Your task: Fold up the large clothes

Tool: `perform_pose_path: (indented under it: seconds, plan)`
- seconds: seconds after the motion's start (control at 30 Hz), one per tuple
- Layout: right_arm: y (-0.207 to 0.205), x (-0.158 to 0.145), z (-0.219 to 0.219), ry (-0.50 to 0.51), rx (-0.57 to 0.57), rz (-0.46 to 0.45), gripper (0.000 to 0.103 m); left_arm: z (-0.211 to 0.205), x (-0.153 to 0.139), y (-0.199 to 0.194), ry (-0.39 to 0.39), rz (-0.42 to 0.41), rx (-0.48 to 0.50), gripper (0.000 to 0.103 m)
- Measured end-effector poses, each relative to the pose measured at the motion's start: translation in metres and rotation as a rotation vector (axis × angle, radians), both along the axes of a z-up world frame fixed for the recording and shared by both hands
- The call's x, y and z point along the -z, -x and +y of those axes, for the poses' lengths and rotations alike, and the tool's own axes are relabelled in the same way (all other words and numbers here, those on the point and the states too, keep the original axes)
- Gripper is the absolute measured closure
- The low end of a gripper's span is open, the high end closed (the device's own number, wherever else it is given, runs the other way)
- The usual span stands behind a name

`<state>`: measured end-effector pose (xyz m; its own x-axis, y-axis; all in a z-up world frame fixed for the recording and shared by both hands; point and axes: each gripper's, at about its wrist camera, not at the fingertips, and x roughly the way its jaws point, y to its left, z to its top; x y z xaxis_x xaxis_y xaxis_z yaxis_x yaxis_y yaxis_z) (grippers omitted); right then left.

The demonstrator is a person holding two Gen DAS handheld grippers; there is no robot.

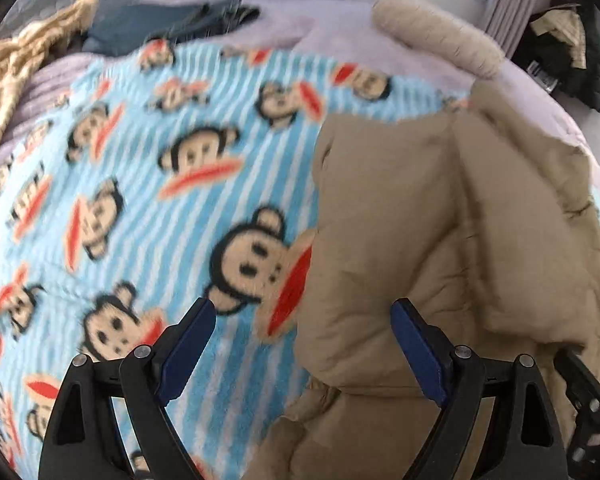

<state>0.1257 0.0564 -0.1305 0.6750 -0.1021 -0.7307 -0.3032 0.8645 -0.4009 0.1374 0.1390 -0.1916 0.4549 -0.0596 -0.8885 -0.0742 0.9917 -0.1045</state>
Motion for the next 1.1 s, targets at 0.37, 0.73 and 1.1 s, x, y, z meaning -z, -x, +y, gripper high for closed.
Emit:
perform_pose_path:
  seconds: [0.37,0.73,1.1]
  plan:
    - [-0.016,-0.014,-0.137,-0.66,0.508,0.025,0.094,-0.013,0.008,0.0,-0.07,-0.016,0.062,0.013]
    - [0.045,-0.002,-0.231,-0.947,0.811,0.064,0.079,0.007,-0.054,-0.019,-0.084,-0.141,0.048,0.013]
    - [-0.001,0.031,-0.232,-0.836,0.72,0.173,0.092,-0.029,0.0,-0.062,-0.126,-0.042,0.059,0.013]
